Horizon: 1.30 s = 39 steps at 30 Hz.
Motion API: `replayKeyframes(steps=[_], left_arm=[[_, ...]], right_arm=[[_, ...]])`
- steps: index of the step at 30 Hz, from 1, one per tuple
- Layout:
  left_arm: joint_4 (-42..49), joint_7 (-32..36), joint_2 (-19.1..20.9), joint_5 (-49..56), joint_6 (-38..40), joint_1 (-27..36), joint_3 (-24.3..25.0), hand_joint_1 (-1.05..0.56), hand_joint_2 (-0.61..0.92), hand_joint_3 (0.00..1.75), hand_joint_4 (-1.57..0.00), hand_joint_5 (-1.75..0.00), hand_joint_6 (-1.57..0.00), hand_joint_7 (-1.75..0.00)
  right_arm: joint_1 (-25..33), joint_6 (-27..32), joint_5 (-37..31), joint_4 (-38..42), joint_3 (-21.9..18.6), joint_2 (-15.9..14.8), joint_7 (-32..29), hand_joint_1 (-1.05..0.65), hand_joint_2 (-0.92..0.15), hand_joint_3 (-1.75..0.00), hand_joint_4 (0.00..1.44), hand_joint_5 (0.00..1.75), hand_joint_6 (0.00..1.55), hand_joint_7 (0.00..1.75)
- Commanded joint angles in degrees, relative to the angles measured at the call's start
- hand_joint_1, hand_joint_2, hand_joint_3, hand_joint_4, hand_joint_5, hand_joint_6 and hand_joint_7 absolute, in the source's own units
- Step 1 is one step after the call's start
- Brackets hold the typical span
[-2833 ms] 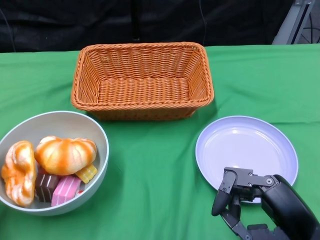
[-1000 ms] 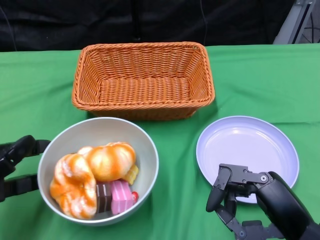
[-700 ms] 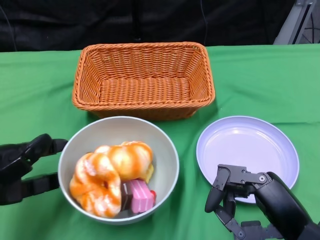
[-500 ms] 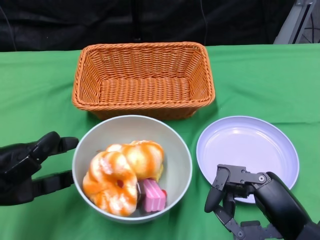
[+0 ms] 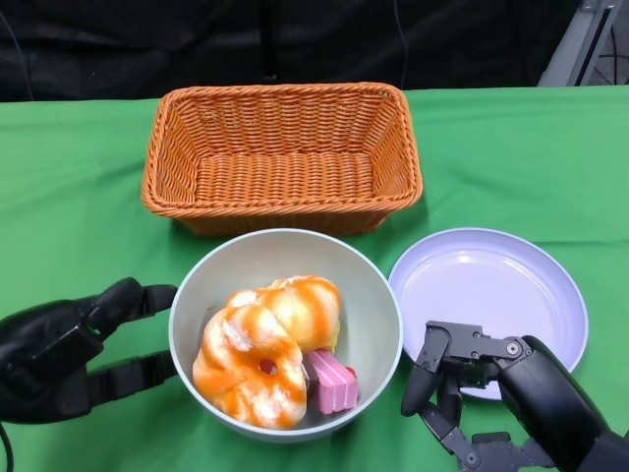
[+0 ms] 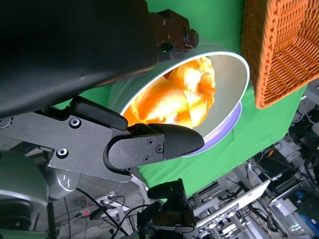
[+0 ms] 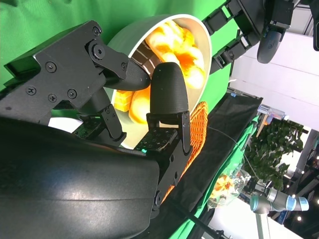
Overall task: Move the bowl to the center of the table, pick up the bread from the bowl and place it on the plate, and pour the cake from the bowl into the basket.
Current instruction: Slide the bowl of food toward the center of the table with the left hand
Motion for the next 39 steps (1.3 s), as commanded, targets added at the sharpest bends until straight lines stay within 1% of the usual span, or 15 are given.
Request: replayKeyframes(steps=[1, 7, 8, 10, 13, 19, 25, 29, 31, 32, 33, 34, 35, 37, 39], left_arm=[[-0.8, 0.4, 0.3, -0.8, 0.1, 0.4, -0.4, -0.62, 0.92, 0.46, 0.0, 0.0, 0.0, 0.0], [-2.7, 1.8, 2.6, 4.0, -7.3, 1.7, -2.2, -0.56, 0.92, 0.37, 0.0, 0.0, 0.0, 0.0], [-3.9, 2.4, 4.3, 9.9, -16.2, 3.3, -5.1, -0.56, 0.92, 0.36, 0.0, 0.0, 0.0, 0.0], [-4.3, 4.7, 7.5, 21.0, -31.9, 5.5, -10.0, -0.57, 0.92, 0.36, -0.25, -0.12, -0.17, -0.07], [-1.7, 6.7, 9.3, 28.3, -42.2, 5.9, -11.9, -0.56, 0.92, 0.32, -0.52, -0.18, -0.38, -0.09], [5.9, 7.7, 10.4, 33.9, -56.8, 5.2, -10.9, -0.47, 0.92, 0.32, -0.74, -0.18, -0.6, -0.08], [19.7, 3.5, 9.9, 29.2, -66.4, 0.6, -7.0, -0.29, 0.92, 0.29, -0.87, -0.2, -0.77, -0.11], [30.5, 5.7, 5.2, 24.4, -75.6, -3.0, -2.1, -0.06, 0.92, 0.24, -1.05, -0.26, -0.99, -0.16], [34.1, 7.0, 2.3, 22.4, -80.2, -4.3, 0.1, -0.01, 0.92, 0.37, -0.9, -0.83, -1.08, -0.3], [35.4, 7.6, 1.0, 21.9, -82.5, -4.7, 0.8, -0.01, 0.92, 0.39, -0.84, -0.98, -1.09, -0.34], [36.4, 7.9, 0.4, 21.7, -84.2, -4.9, 1.1, -0.04, 0.92, 0.38, -0.77, -1.16, -1.04, -0.5], [37.2, 8.3, -0.4, 21.7, -86.1, -5.0, 1.4, -0.05, 0.92, 0.37, -0.74, -1.23, -0.98, -0.64], [37.9, 8.5, -1.0, 21.7, -87.6, -5.1, 1.6, -0.06, 0.92, 0.37, -0.73, -1.28, -0.95, -0.73], [38.8, 8.6, -1.9, 21.7, -89.5, -5.1, 1.8, -0.07, 0.92, 0.37, -0.72, -1.33, -0.89, -0.87], [39.1, 8.6, -2.7, 21.3, -90.3, -4.9, 2.0, -0.09, 0.92, 0.37, -0.73, -1.34, -0.86, -0.91]], right_arm=[[0.0, 0.1, 0.4, -0.6, -0.2, -0.4, 0.1, -0.12, -0.53, -1.07, 0.82, 1.75, 0.72, 1.39], [-0.1, -0.2, -0.6, -0.5, -0.2, -0.3, -0.6, -0.13, -0.52, -1.07, 0.84, 1.75, 0.72, 1.39], [0.0, -0.2, -0.6, -0.5, -0.2, -0.2, -0.6, -0.13, -0.52, -1.07, 0.84, 1.75, 0.72, 1.39], [0.0, -0.1, -0.6, -0.6, -0.2, -0.2, -0.7, -0.13, -0.53, -1.07, 0.84, 1.75, 0.72, 1.39], [0.1, -0.3, -0.8, -0.7, -0.2, -0.2, -0.7, -0.14, -0.52, -1.07, 0.85, 1.75, 0.72, 1.39], [0.3, -1.3, -0.1, -0.3, -0.5, -0.4, -0.6, -0.14, -0.52, -1.08, 0.85, 1.75, 0.72, 1.39], [0.7, -1.4, 0.2, -0.5, -0.8, -0.7, -0.3, -0.14, -0.52, -1.08, 0.85, 1.75, 0.71, 1.39], [1.0, -2.0, 1.1, 0.0, -1.4, -1.2, 0.2, -0.14, -0.52, -1.08, 0.85, 1.75, 0.71, 1.39], [1.2, -2.1, 1.6, 0.0, -1.9, -1.6, 0.5, -0.13, -0.53, -1.07, 0.83, 1.75, 0.7, 1.37], [1.5, -2.6, 2.2, 0.2, -2.2, -1.6, 0.6, -0.13, -0.53, -1.07, 0.83, 1.75, 0.7, 1.36], [1.7, -3.0, 2.7, 0.3, -2.5, -1.6, 0.6, -0.11, -0.52, -1.05, 0.78, 1.73, 0.72, 1.25], [2.1, -3.7, 3.9, 0.2, -2.9, -1.6, 1.0, -0.1, -0.52, -1.04, 0.76, 1.71, 0.74, 1.19], [2.5, -4.1, 4.9, -0.1, -3.3, -1.7, 1.4, -0.1, -0.52, -0.99, 0.73, 1.55, 0.73, 1.09], [3.0, -5.0, 6.2, -1.4, -3.9, -2.3, 2.5, -0.14, -0.65, -0.68, 0.72, 1.33, 0.73, 0.87], [3.5, -5.3, 5.9, -4.4, -4.4, -3.5, 3.2, -0.22, -0.83, -0.27, 0.68, 1.08, 0.73, 0.63]])
